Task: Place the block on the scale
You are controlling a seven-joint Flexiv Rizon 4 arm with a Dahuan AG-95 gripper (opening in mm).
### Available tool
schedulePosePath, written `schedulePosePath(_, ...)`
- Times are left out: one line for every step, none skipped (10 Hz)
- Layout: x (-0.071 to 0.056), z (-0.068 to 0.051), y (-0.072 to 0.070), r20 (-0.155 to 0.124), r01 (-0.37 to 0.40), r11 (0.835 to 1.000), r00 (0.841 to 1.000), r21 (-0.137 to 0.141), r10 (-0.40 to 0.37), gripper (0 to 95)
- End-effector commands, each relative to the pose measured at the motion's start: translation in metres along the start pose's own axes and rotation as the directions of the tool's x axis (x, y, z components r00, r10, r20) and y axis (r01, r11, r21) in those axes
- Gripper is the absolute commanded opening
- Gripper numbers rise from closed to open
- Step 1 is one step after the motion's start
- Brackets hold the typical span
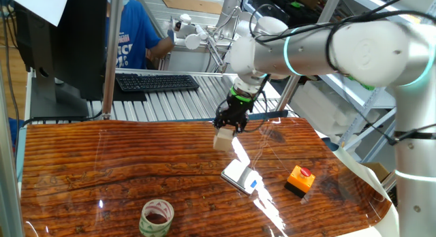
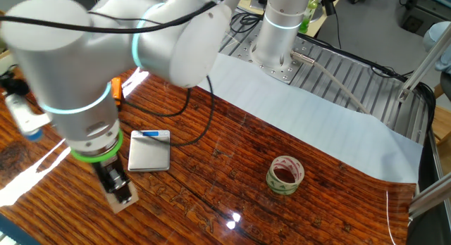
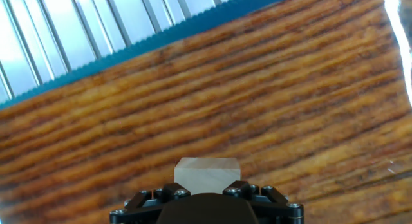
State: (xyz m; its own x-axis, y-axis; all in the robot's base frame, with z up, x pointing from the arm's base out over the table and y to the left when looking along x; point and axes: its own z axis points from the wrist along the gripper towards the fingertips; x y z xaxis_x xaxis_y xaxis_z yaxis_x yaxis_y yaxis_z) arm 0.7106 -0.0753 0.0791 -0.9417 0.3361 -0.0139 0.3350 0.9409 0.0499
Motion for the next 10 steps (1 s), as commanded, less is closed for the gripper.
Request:
schedulePosePath(0.008,-0.004,-0.003,-0.005,0.025,1.0,1.0,0.001,-0.025,19.0)
schedulePosePath(0.012,-0.006,-0.005,-0.008,0.03,1.0,1.0,0.0,-0.03,19.0)
schedulePosePath(0.015,-0.007,-0.007,-0.008,0.032,0.999,0.999,0.001,-0.032,19.0)
schedulePosePath(0.021,-0.007,-0.011,-0.009,0.038,0.999,0.999,-0.002,-0.038,19.0)
schedulePosePath(0.026,-0.005,-0.015,-0.008,0.046,0.999,0.999,-0.003,-0.046,19.0)
schedulePosePath(0.028,-0.004,-0.017,-0.009,0.049,0.999,0.999,-0.004,-0.049,19.0)
schedulePosePath(0.028,-0.004,-0.016,-0.012,0.052,0.999,0.999,-0.004,-0.053,19.0)
schedulePosePath(0.028,-0.004,-0.016,-0.014,0.054,0.999,0.998,-0.004,-0.054,19.0)
schedulePosePath(0.028,-0.004,-0.016,-0.016,0.044,0.999,0.999,-0.001,-0.044,19.0)
schedulePosePath(0.028,-0.004,-0.016,-0.016,0.034,0.999,0.999,0.0,-0.034,19.0)
